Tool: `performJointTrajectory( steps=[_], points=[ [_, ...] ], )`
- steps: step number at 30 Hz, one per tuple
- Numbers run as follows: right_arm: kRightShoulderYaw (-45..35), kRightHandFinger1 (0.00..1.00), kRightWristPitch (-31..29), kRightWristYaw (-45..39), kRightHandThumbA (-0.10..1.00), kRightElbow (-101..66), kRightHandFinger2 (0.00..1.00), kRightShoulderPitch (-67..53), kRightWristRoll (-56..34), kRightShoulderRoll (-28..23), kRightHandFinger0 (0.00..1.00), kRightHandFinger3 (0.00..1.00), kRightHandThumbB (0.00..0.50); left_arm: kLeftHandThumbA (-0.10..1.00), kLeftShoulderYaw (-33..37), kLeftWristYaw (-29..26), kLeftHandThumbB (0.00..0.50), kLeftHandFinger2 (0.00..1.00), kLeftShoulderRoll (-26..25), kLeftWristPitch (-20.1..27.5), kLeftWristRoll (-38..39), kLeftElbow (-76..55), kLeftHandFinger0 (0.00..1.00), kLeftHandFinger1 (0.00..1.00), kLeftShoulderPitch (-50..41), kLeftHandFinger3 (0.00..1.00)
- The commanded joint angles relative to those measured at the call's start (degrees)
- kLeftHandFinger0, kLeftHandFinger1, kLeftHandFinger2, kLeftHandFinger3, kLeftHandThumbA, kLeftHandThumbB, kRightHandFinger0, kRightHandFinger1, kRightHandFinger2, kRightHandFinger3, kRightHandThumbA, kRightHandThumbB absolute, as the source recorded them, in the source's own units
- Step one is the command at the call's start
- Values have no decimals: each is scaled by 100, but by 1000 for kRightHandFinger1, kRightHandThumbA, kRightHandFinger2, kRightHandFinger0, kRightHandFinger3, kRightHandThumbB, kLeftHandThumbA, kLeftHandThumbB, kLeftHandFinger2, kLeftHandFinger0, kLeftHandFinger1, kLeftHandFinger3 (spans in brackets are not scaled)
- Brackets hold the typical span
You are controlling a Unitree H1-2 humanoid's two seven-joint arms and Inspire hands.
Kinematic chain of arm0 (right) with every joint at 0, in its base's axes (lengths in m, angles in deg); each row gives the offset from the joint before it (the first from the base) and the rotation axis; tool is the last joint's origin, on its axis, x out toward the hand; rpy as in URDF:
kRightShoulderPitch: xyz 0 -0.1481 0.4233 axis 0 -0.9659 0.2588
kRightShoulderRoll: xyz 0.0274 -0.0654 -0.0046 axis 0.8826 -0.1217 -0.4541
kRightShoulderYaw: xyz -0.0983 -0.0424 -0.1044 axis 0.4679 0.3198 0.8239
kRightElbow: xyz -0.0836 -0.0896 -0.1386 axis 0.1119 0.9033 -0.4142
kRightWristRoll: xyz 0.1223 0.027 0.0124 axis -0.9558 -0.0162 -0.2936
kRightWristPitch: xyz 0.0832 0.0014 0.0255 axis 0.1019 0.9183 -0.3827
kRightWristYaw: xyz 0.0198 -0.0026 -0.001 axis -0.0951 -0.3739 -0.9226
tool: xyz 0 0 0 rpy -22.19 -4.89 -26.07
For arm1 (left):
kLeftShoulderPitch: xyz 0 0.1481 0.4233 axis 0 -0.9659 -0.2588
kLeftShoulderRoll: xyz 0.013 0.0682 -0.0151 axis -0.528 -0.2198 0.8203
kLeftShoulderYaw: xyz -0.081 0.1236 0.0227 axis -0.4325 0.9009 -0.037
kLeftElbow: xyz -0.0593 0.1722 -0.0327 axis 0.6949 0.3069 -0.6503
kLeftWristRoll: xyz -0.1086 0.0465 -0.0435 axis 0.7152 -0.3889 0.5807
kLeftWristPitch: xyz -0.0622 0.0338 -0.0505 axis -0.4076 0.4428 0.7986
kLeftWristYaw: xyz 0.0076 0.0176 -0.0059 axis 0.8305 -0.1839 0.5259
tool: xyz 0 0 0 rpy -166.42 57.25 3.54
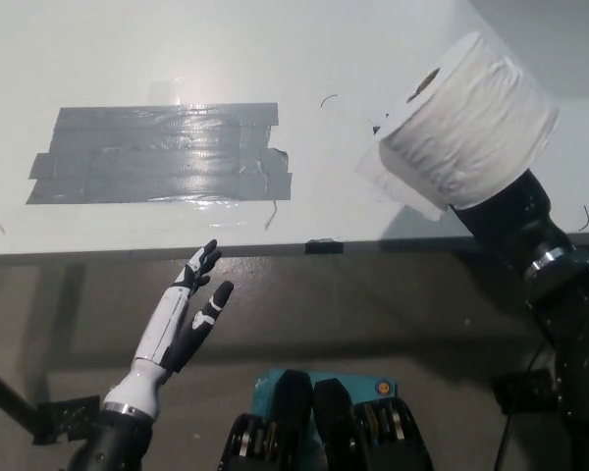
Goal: A toilet paper roll is kept on the black spot on the desk infront of the robot and the robot inserts its right thumb into the hole in the centre to grab the roll. Then it passes the roll to a person.
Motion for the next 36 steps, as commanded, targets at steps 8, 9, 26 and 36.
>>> performJointTrajectory(
  steps=[8,9,26,36],
  points=[
    [300,462,102,975,-100,-604,847,1228,-1990,-376,0,999,95,922,4,46,50,1000,-1,130,59,-272,1000,1000,449,1000],
    [311,460,102,1027,-100,-600,843,1254,-1991,-381,0,1000,102,924,6,47,50,1000,-3,127,56,-276,1000,1000,454,1000],
    [433,436,102,1233,-100,-106,795,1651,-1637,-383,0,906,98,845,36,99,47,1000,-18,83,93,-320,1000,1000,413,1000],
    [487,415,102,1154,-100,445,801,1929,-1033,-532,0,977,89,828,21,122,56,1000,-1,39,80,-321,1000,1000,421,1000]
  ],
)
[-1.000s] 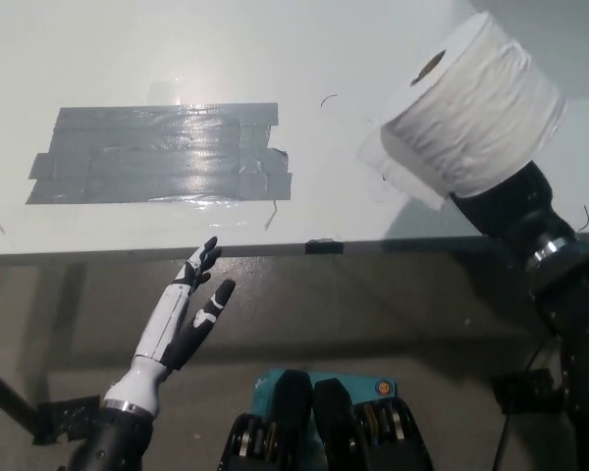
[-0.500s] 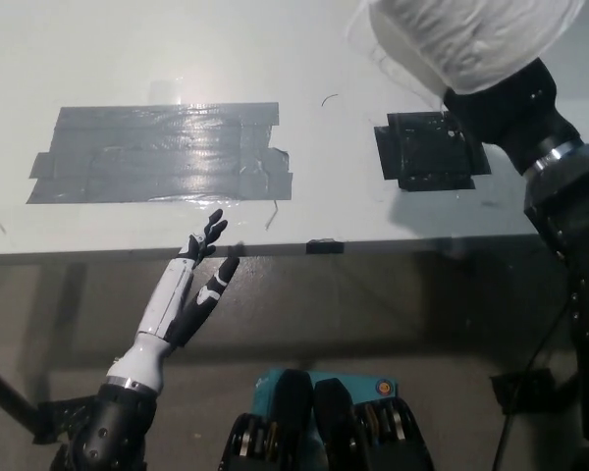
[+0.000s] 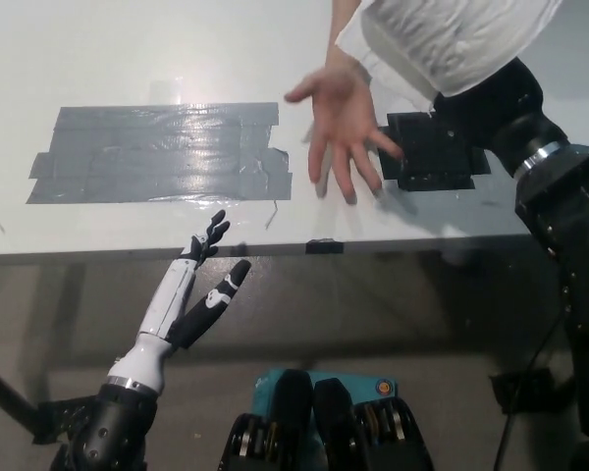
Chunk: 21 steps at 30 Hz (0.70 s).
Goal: A toilet paper roll is kept on the black spot on the desk infront of the robot and the robot inserts its right thumb into the hole in the centre to grab the roll. Then it passes the roll to a person.
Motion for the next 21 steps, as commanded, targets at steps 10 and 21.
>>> performJointTrajectory(
  steps=[10,21],
  points=[
    [1172,534,-174,-55,-100,1636,925,1802,2775,-1072,25,1000,110,814,34,66,46,1000,-10,50,22,-153,1000,1000,187,1000],
    [3062,678,-695,-458,-100,2845,967,2837,4795,-1626,169,997,171,714,45,56,39,1000,-3,60,-9,-83,1000,1000,274,1000]
  ],
)
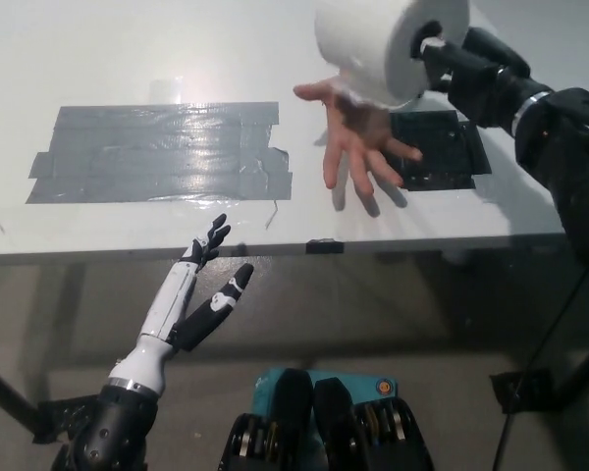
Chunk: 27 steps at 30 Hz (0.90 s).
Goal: A toilet paper roll is kept on the black spot on the desk infront of the robot and the robot inserts its right thumb into the hole in the centre to grab the roll. Then it passes the roll to a person.
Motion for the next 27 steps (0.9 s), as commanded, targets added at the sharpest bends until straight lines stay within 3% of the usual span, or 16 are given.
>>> performJointTrajectory(
  steps=[1,2,3,5,7,12,17,23,24,25,27],
  points=[
    [1135,672,-734,-488,-100,610,961,1630,2366,-618,169,958,174,712,40,55,40,1000,-15,64,-1,-164,1000,1000,287,1000],
    [1213,653,-779,-519,-100,697,940,1675,2425,-622,155,887,177,710,42,56,40,1000,-21,50,-13,-168,1000,1000,293,1000],
    [1277,658,-791,-532,-100,747,939,1699,2474,-622,156,882,182,710,45,57,45,1000,-21,37,-22,-173,1000,1000,293,1000],
    [1412,676,-839,-547,-100,853,947,1737,2590,-629,176,896,178,710,54,65,49,1000,-16,3,-34,-175,1000,1000,308,1000],
    [1561,700,-778,-510,-100,838,973,1733,2729,-615,219,970,164,693,64,64,42,1000,-11,16,-43,-166,1000,1000,320,1000],
    [1886,666,-928,-547,-100,969,940,1725,3073,-535,198,959,158,639,76,65,41,1000,-6,13,-56,-185,1000,1000,359,1000],
    [2268,770,-932,-702,-100,1080,1000,1828,3478,-492,327,929,159,597,75,57,42,1000,-17,65,-41,-156,1000,1000,403,1000],
    [2450,683,-1043,-973,-100,1289,1000,1956,3741,-443,209,926,177,601,88,65,31,1000,-27,81,-49,-128,1000,1000,459,1000],
    [2548,705,-1081,-1152,-100,1366,1000,2011,3831,-451,209,957,172,601,93,65,29,1000,-32,87,-57,-105,1000,1000,492,1000],
    [2666,716,-1173,-1370,-100,1410,1000,2045,3942,-467,217,958,203,602,94,67,28,1000,-31,94,-47,-92,1000,1000,494,1000],
    [2795,725,-1297,-1585,-100,1446,998,2074,4089,-484,261,908,224,604,97,78,28,1000,-32,84,-35,-94,1000,1000,495,1000]
  ],
)
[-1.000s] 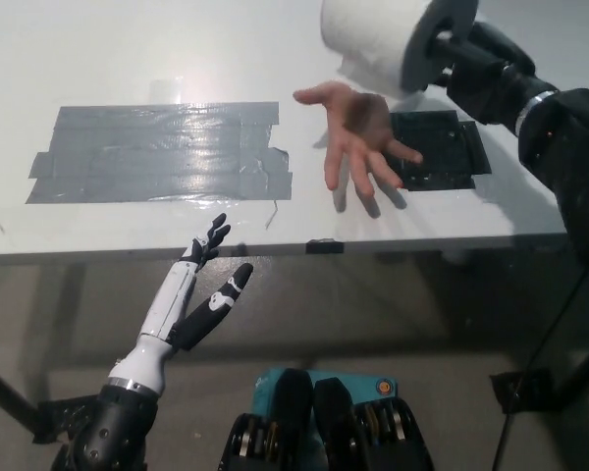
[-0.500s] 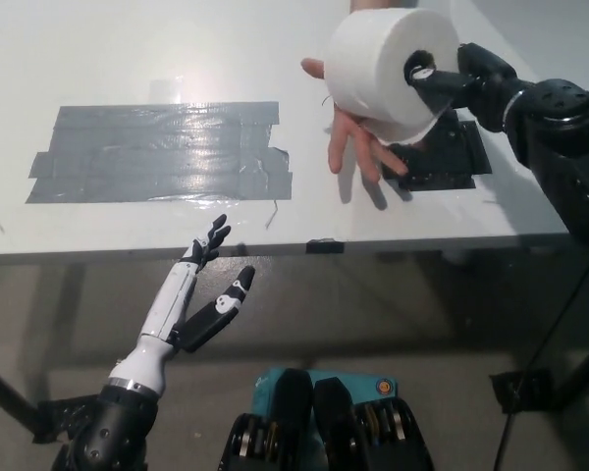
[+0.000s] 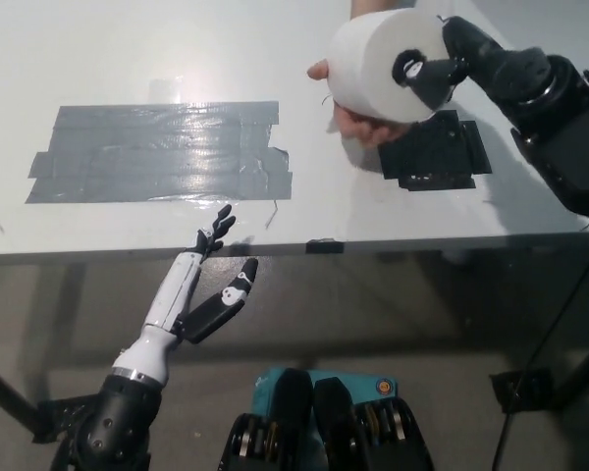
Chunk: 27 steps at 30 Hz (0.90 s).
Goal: A toilet paper roll is kept on the black spot on the desk infront of the robot and the robot inserts its right thumb into the hole in the centre to grab the roll. Then it passes the roll to a person.
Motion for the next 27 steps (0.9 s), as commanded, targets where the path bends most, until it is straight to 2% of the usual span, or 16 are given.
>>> performJointTrajectory(
  steps=[1,2,3,4,5,6,7,8,9,11,12,15,19,21,23,27],
  points=[
    [245,771,-810,-963,-100,88,981,734,987,-210,360,849,250,603,49,60,27,1000,-33,89,-28,-97,1000,1000,271,1000],
    [236,734,-828,-1092,-59,131,861,758,994,-212,405,736,264,603,52,58,26,1000,-35,87,-34,-79,1000,1000,303,1000],
    [234,694,-823,-1213,-34,149,782,772,1004,-210,401,654,268,603,53,53,26,1000,-34,90,-37,-74,1000,1000,307,1000],
    [287,665,-680,-1557,193,110,752,825,1009,-229,443,906,305,603,55,48,28,1000,-32,95,-44,-72,1000,1000,310,1000],
    [294,781,-622,-1817,316,65,893,851,998,-250,637,1000,371,604,56,54,27,1000,-32,85,-52,-72,1000,1000,313,1000],
    [259,923,-517,-2067,340,28,1000,878,897,-264,763,1000,392,604,57,57,27,1000,-35,72,-60,-74,1000,1000,325,1000],
    [203,1000,-310,-2445,365,17,1000,929,750,-265,886,1000,401,607,61,53,25,1000,-40,67,-85,-70,1000,1000,345,1000],
    [212,1000,-281,-2540,405,26,1000,945,768,-264,979,1000,415,608,62,51,25,1000,-40,72,-89,-66,1000,1000,347,1000],
    [211,1000,-287,-2588,415,23,1000,947,802,-275,999,1000,421,609,65,55,26,1000,-38,72,-88,-61,1000,1000,356,1000],
    [211,1000,-297,-2787,572,-66,1000,961,839,-349,1000,1000,485,611,68,57,27,1000,-30,45,-101,-61,1000,1000,369,1000],
    [184,1000,-269,-2803,619,-89,1000,965,856,-362,1000,1000,499,610,74,57,20,1000,-34,58,-110,-56,1000,1000,375,1000],
    [67,1000,-124,-2812,696,-169,1000,1015,895,-400,1000,1000,500,609,85,53,24,1000,-42,102,-135,-35,1000,1000,394,1000],
    [-422,1000,125,-2619,698,-490,1000,998,805,-492,1000,1000,500,566,79,61,15,1000,-31,146,-89,1,1000,1000,425,1000],
    [-768,1000,-35,-2386,697,-801,1000,898,805,-552,1000,1000,500,558,74,84,14,1000,-19,54,-72,-49,1000,1000,414,1000],
    [-1043,1000,114,-2308,722,-1096,1000,856,825,-597,1000,1000,500,559,94,76,14,1000,-41,66,-128,-38,1000,1000,422,1000],
    [-1553,1000,267,-2202,813,-1480,1000,806,860,-667,1000,1000,500,571,103,83,9,1000,-60,75,-143,-23,1000,1000,427,1000]
  ],
)
